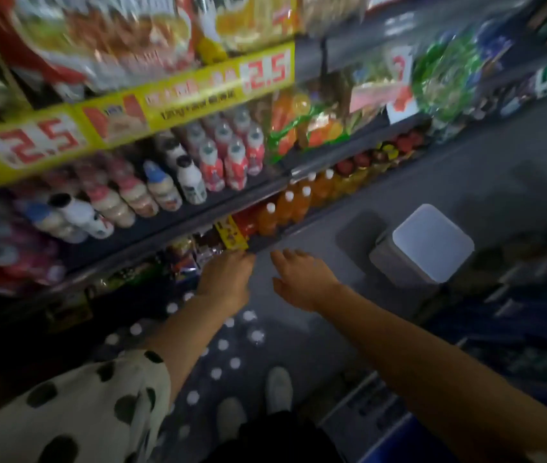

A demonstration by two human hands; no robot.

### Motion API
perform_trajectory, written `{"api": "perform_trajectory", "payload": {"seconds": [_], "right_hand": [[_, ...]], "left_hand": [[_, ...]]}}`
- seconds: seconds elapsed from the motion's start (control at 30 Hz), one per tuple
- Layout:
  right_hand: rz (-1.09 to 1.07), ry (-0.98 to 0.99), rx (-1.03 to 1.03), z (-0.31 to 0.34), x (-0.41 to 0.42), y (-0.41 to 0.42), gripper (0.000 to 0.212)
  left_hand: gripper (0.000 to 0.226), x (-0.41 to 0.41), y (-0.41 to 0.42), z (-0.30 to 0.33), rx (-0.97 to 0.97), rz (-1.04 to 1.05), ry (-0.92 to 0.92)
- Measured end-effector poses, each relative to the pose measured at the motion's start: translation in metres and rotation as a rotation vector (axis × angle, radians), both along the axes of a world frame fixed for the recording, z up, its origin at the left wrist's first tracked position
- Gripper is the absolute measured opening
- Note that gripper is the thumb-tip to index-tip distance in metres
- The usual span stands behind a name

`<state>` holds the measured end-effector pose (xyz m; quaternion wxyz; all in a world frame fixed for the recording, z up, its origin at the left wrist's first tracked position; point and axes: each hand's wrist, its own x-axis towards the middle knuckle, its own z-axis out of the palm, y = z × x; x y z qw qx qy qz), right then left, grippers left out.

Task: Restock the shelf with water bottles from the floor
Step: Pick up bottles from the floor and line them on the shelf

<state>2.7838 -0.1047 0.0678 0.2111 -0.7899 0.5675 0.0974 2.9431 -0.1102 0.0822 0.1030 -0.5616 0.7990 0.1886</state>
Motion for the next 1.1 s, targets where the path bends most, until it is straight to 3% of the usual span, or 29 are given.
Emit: {"api": "perform_trajectory", "payload": {"seconds": [0.33, 0.5, 0.67, 0.77, 0.87, 1.03, 1.1], "right_hand": [[-0.048, 0.088, 0.326, -0.321, 0.031, 0.083, 0.054], [-0.071, 0.147, 0.334, -0.42, 0.051, 0.107, 0.056], [-0.065, 0.174, 0.237, -0.462, 0.059, 0.102, 0.038], [-0.046, 0.152, 0.266, -0.454, 0.05, 0.096, 0.039], [-0.03, 0.083, 0.279, -0.401, 0.029, 0.089, 0.045], [0.056, -0.08, 0.288, -0.229, -0.007, 0.053, 0.051], [0.083, -0.107, 0.249, -0.144, -0.018, 0.034, 0.047]], "left_hand": [[0.046, 0.003, 0.063, -0.302, 0.308, 0.052, -0.053], [0.046, 0.018, 0.082, -0.386, 0.308, 0.104, -0.07], [0.039, 0.024, 0.09, -0.417, 0.27, 0.126, -0.032], [0.036, 0.024, 0.089, -0.408, 0.278, 0.141, 0.007], [0.045, 0.026, 0.087, -0.372, 0.311, 0.135, 0.065], [0.05, 0.016, 0.067, -0.253, 0.339, 0.11, 0.233], [0.062, 0.008, 0.052, -0.185, 0.356, 0.096, 0.308]]}}
